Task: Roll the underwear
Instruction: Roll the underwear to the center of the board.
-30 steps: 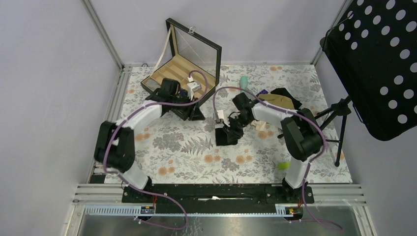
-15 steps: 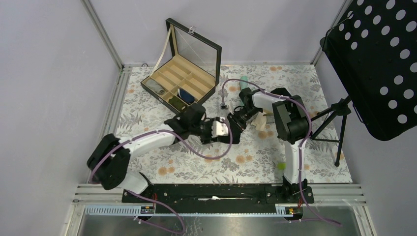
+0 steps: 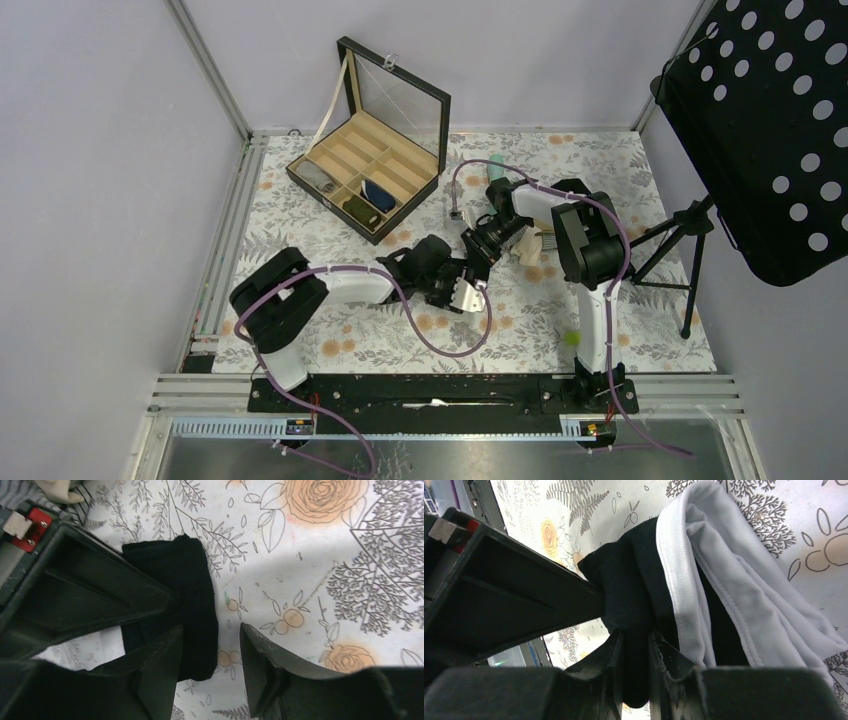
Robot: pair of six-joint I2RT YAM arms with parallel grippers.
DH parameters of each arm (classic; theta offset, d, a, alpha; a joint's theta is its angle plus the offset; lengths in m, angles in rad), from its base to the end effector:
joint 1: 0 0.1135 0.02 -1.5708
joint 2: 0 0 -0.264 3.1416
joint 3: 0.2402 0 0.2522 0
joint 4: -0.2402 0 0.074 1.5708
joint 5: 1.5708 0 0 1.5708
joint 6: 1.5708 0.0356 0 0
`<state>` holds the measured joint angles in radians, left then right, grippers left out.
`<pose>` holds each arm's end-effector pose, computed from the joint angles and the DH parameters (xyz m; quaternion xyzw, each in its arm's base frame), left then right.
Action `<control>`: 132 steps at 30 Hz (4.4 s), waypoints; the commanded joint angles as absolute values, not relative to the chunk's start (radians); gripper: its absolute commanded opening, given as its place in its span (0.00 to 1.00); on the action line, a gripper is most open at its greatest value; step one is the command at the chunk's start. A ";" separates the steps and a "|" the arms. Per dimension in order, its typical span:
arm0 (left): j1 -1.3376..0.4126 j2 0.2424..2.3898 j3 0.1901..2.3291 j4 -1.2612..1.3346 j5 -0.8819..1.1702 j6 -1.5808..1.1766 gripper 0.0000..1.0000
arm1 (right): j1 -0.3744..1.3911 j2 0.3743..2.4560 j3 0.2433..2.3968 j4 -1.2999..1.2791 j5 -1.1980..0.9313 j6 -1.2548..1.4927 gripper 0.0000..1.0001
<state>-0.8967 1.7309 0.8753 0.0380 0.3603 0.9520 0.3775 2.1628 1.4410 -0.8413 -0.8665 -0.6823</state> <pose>0.2033 -0.2746 0.1502 0.7700 0.4985 -0.1566 0.3663 0.3540 0.1696 0.1187 -0.4601 0.7823 0.4144 0.0672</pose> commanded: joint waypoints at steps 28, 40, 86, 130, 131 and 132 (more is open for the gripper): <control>-0.805 1.951 1.260 -0.609 0.802 0.730 0.00 | 0.116 1.632 1.348 -0.616 -0.779 -0.644 0.65; -0.668 2.171 1.488 -0.683 1.121 0.428 0.00 | 0.209 1.083 0.575 -0.211 -0.633 -0.909 0.64; -0.474 1.309 0.964 -0.270 0.621 0.460 0.48 | 0.406 1.992 1.277 -0.810 -0.764 -0.954 0.00; -0.818 1.915 1.152 -0.226 0.537 0.654 0.22 | 0.227 1.954 1.614 -1.040 -0.797 -0.784 0.63; -0.818 1.919 1.154 -0.233 0.547 0.648 0.22 | 0.213 1.934 1.609 -1.045 -0.795 -0.780 0.64; -0.817 1.926 1.156 -0.237 0.557 0.641 0.22 | 0.204 1.904 1.593 -1.043 -0.792 -0.781 0.65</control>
<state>-0.8131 1.8706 1.1496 -0.1326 0.4725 0.6392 0.2527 2.0354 1.5627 -0.9901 -0.8028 -0.7563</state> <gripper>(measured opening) 0.249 0.631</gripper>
